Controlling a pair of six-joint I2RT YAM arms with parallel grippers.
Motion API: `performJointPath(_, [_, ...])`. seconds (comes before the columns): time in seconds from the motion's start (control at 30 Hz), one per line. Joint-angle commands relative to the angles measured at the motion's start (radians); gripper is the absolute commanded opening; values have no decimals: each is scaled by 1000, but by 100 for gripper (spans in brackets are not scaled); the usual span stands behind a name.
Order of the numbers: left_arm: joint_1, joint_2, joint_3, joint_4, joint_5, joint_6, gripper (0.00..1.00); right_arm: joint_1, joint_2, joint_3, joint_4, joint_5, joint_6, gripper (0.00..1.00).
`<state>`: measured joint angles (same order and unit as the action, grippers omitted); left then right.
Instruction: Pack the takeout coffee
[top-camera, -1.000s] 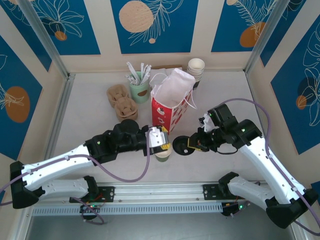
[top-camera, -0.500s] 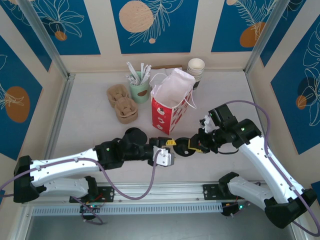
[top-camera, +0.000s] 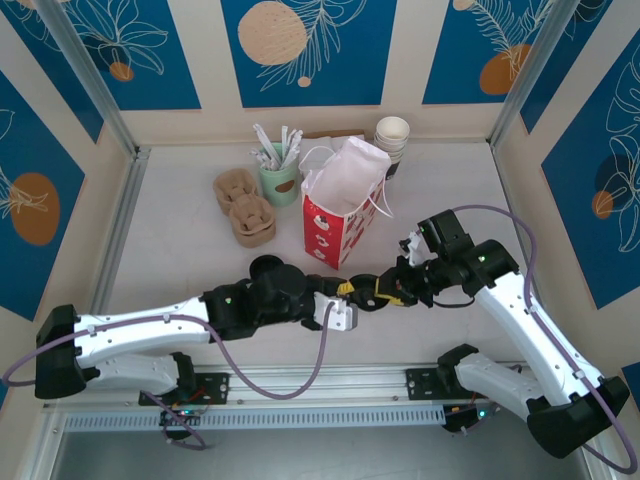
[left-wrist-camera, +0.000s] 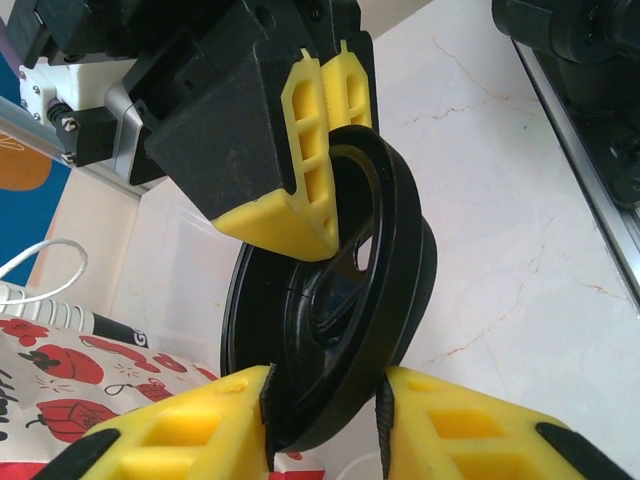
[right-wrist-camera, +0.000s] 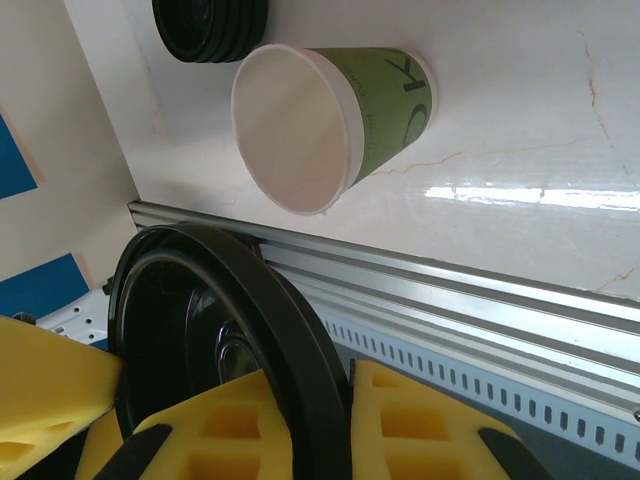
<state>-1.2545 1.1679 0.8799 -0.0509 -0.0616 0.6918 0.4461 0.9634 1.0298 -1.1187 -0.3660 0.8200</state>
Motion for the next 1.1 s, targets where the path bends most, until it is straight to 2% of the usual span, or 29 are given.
performJointPath(0.0, [-13, 8, 34, 55, -43, 22, 31, 5, -14, -12, -17, -78, 8, 0])
performJointPath(0.17, [-22, 42, 44, 64, -96, 26, 30, 5, -33, -16, 3, -88, 25, 0])
performJointPath(0.27, [-24, 46, 42, 77, -96, 22, 27, 3, -38, -10, 3, -85, 26, 3])
performJointPath(0.4, [-23, 53, 60, 76, -96, -7, 22, 2, -41, -12, 16, -101, 17, 17])
performJointPath(0.53, [-22, 76, 108, 17, -93, -56, 14, -7, -59, -7, 28, -105, 21, 23])
performJointPath(0.57, [-22, 79, 113, 10, -100, -64, 14, -10, -60, -3, 24, -105, 18, 26])
performJointPath(0.63, [-19, 83, 118, 7, -113, -79, 14, -20, -66, 7, 19, -104, 10, 43])
performJointPath(0.7, [-17, 89, 129, -6, -136, -104, 14, -29, -80, 23, 22, -100, 6, 54])
performJointPath(0.8, [-5, 88, 151, -51, -123, -161, 14, -52, -104, 66, 16, -84, -7, 62])
performJointPath(0.9, [2, 73, 153, -70, -103, -209, 14, -77, -114, 121, -25, -15, -35, 68])
performJointPath(0.97, [15, 66, 163, -104, -108, -249, 14, -95, -120, 144, -51, 41, -45, 83])
performJointPath(1.07, [63, 56, 185, -177, -72, -344, 12, -105, -135, 173, -60, 99, -44, 89])
